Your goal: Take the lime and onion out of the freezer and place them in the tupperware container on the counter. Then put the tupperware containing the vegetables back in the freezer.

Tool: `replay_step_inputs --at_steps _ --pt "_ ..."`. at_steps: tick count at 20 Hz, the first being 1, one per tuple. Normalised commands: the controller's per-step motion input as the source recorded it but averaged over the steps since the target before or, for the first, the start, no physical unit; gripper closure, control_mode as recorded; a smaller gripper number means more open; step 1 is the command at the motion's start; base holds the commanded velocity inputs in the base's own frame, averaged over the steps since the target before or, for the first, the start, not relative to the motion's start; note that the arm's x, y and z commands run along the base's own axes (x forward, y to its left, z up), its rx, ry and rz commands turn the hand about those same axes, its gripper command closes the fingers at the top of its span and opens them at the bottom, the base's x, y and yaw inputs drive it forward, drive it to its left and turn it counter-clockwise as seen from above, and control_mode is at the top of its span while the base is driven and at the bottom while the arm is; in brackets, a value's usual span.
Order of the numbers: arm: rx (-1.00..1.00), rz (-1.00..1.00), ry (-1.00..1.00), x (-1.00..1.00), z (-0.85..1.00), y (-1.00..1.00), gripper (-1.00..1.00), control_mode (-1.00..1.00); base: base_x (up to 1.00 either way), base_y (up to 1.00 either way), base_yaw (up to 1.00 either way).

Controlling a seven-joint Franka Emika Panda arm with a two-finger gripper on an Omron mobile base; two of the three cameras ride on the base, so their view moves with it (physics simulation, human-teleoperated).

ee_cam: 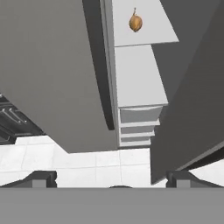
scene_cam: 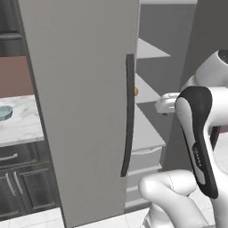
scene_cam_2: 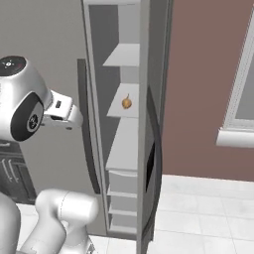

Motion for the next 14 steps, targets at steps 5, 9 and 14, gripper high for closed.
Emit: replay_step_inputs --at_steps 5,9,14 --pt "0.0 0.0 0.0 0.0 0.0 0.0 -1.0 1.0 0.47 0.01 0.0" --pt "0.0 0.0 0.0 0.0 0.0 0.0 -1.0 1.0 0.51 -0.11 0.0" --pt "0.0 0.0 0.0 0.0 0.0 0.0 -1.0 1.0 0.51 -0.14 0.0"
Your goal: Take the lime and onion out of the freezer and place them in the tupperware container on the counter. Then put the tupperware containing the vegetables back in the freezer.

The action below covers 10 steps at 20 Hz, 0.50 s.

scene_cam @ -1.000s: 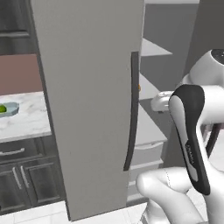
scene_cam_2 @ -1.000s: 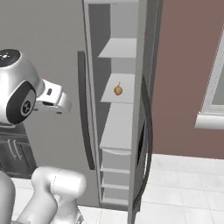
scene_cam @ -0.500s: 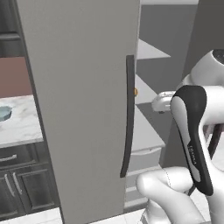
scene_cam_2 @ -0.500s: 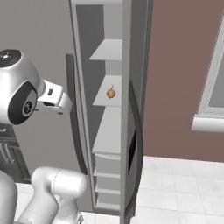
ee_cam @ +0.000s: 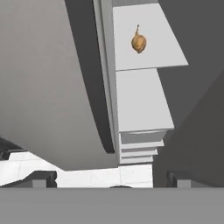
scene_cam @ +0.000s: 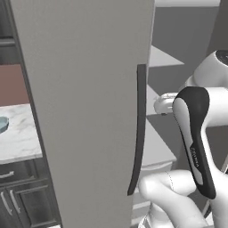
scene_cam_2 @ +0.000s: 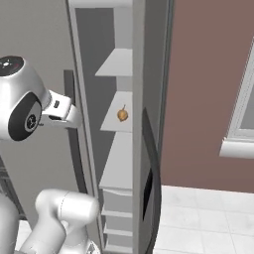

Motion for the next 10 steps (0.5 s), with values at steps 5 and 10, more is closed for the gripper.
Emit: replay_step_inputs --at_steps 5,10 --pt "0.0 0.0 0.0 0.0 0.0 0.0 -1.0 1.0 0.44 -0.09 0.0" --pt "0.0 0.0 0.0 0.0 0.0 0.0 -1.0 1.0 0.27 -0.16 0.0"
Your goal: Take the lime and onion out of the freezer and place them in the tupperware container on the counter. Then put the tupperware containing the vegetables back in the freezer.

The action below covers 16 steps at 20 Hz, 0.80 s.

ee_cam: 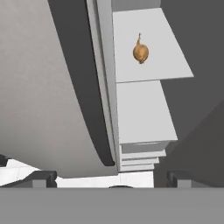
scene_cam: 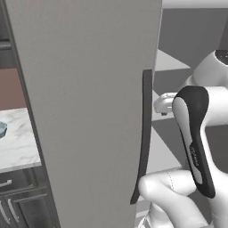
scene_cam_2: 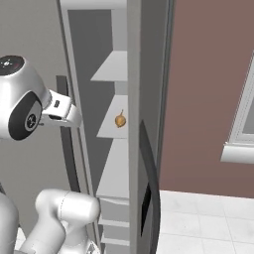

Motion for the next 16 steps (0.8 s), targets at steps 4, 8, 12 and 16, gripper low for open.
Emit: replay_step_inputs --at_steps 4,8,12,16 --pt "0.0 0.0 0.0 0.0 0.0 0.0 -1.0 1.0 0.0 -0.23 0.0" --pt "0.0 0.0 0.0 0.0 0.0 0.0 -1.0 1.0 0.0 -0.17 0.0" --pt "0.03 0.0 0.0 0.04 -0.07 -0.16 -1.0 -1.0 0.0 -0.1 0.0" --pt "0.08 0.0 0.0 0.14 -0.21 -0.42 -1.0 -1.0 0.0 0.0 0.0"
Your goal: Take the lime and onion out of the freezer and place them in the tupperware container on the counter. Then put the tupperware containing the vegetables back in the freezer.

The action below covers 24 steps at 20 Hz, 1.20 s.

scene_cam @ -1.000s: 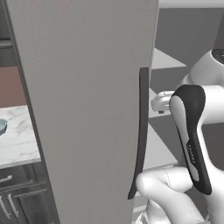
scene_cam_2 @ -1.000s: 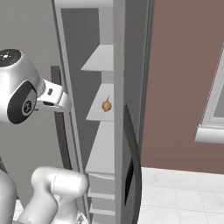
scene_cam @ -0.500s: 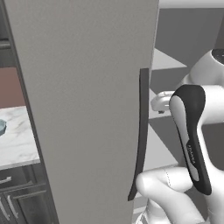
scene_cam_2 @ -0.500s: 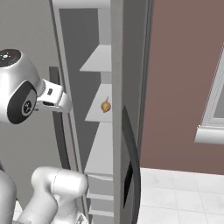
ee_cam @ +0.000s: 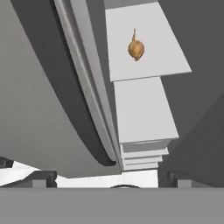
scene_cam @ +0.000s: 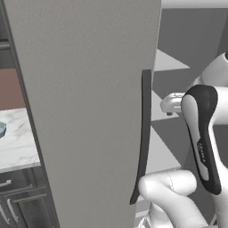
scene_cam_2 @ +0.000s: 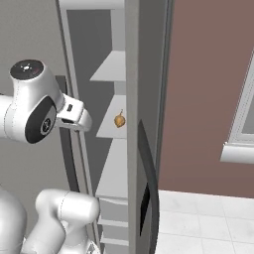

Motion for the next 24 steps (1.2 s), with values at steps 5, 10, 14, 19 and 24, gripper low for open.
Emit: replay_step_inputs --at_steps 5,10,14,19,24 --pt "0.06 0.0 0.0 0.09 -0.31 -0.38 -1.0 -1.0 0.0 0.0 0.0" --pt "0.03 0.0 0.0 0.24 -0.23 -0.12 -1.0 -1.0 0.0 0.0 0.0" --pt "0.0 0.0 0.0 0.35 -0.33 -0.18 -1.0 -1.0 0.0 0.0 0.0" --pt "0.08 0.0 0.0 0.32 -0.18 -0.23 -1.0 -1.0 0.0 0.0 0.0" --pt "0.2 0.0 0.0 0.36 -0.05 -0.15 -1.0 -1.0 0.0 0.0 0.0"
